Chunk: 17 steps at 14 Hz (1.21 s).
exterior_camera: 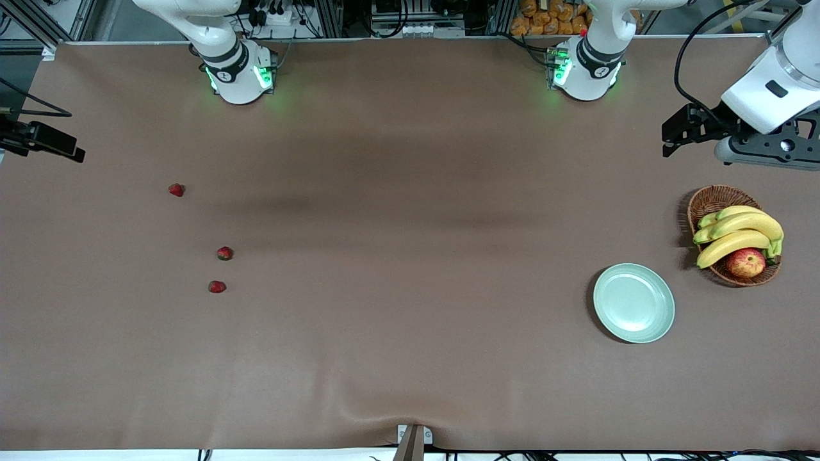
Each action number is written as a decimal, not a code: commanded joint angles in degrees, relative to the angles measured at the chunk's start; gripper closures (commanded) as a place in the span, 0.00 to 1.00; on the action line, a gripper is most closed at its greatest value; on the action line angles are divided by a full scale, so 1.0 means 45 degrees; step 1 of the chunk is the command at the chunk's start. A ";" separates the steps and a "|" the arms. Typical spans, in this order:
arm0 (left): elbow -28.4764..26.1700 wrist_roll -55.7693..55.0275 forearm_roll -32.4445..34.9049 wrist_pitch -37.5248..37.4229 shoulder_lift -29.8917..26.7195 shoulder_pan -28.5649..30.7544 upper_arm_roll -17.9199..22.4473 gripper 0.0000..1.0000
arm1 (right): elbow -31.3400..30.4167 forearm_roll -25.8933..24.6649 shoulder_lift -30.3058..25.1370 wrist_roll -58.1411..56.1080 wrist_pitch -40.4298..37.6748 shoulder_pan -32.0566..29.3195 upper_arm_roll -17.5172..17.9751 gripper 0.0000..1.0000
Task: Collect all strawberries into plate
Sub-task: 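Reach the right gripper toward the scattered red strawberries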
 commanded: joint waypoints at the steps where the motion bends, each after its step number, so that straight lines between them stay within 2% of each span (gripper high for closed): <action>1: -0.0041 0.0182 -0.0187 -0.0012 -0.0062 0.0109 -0.0026 0.00 | 0.0126 0.0359 -0.0063 0.0041 -0.0057 -0.0037 0.0018 0.00; 6: -0.0002 0.0182 -0.0187 0.0262 -0.0042 0.0090 0.0013 0.00 | -0.0515 0.0360 0.0266 0.0059 0.0407 -0.0018 -0.0021 0.00; 8: -0.0002 0.0163 -0.0187 0.0262 -0.0042 0.0089 -0.0006 0.00 | -0.1025 0.0380 0.0754 0.0060 0.1422 0.0060 -0.0001 0.00; 14: 0.0018 0.0182 -0.0187 0.0262 -0.0042 0.0089 -0.0045 0.00 | -0.2021 0.0399 0.3350 0.0587 0.4761 0.1230 0.0038 0.00; 17: -0.0002 0.0163 -0.0187 0.0262 -0.0042 0.0109 -0.0045 0.00 | -0.3267 0.0438 0.4387 0.0646 0.7532 0.1428 0.0057 0.00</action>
